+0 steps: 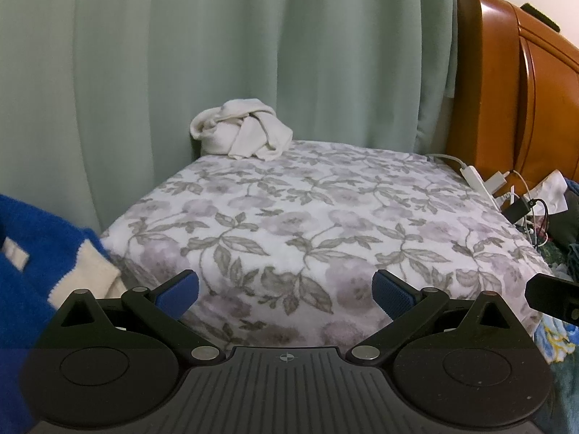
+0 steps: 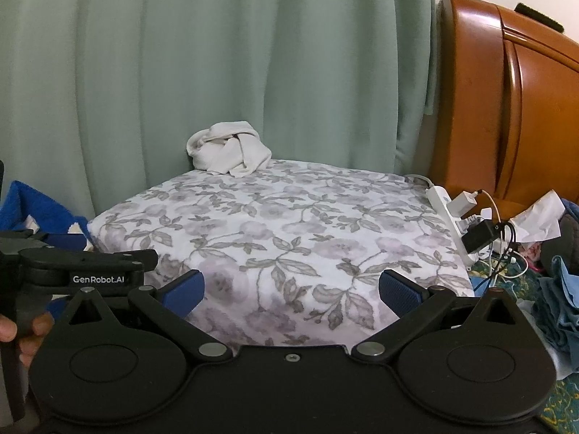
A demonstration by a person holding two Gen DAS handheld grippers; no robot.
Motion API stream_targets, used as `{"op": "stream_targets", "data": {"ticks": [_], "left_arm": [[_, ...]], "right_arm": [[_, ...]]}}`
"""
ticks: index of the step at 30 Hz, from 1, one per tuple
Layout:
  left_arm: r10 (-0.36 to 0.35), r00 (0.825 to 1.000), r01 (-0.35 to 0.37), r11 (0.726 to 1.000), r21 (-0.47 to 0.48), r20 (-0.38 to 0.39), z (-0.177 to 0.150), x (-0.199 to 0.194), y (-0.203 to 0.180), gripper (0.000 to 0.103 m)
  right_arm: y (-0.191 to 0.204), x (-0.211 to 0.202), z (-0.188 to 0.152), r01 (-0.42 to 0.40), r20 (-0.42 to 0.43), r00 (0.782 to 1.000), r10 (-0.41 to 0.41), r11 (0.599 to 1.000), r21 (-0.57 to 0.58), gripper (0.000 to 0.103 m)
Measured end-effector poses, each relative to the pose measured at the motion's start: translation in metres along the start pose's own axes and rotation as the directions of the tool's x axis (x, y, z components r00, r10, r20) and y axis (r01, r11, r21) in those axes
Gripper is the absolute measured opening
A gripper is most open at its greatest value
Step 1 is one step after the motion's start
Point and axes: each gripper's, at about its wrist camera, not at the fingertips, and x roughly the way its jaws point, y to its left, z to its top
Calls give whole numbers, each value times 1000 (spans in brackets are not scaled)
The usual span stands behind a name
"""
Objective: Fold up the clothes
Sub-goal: 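Move both open grippers toward the bundled white knit garment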
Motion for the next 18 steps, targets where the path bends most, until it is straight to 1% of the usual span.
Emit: {"op": "stream_targets", "data": {"ticks": [8, 18], "left_arm": [[20, 1000, -20, 1000, -4, -8, 3, 7, 7, 103], [35, 999, -35, 999, -8, -18, 7, 16, 3, 103]], "right_arm": [[5, 8, 2, 1, 2, 1000, -1, 1000, 2, 102], [7, 20, 4, 3, -10, 1000, -3, 1000, 9, 102]]}}
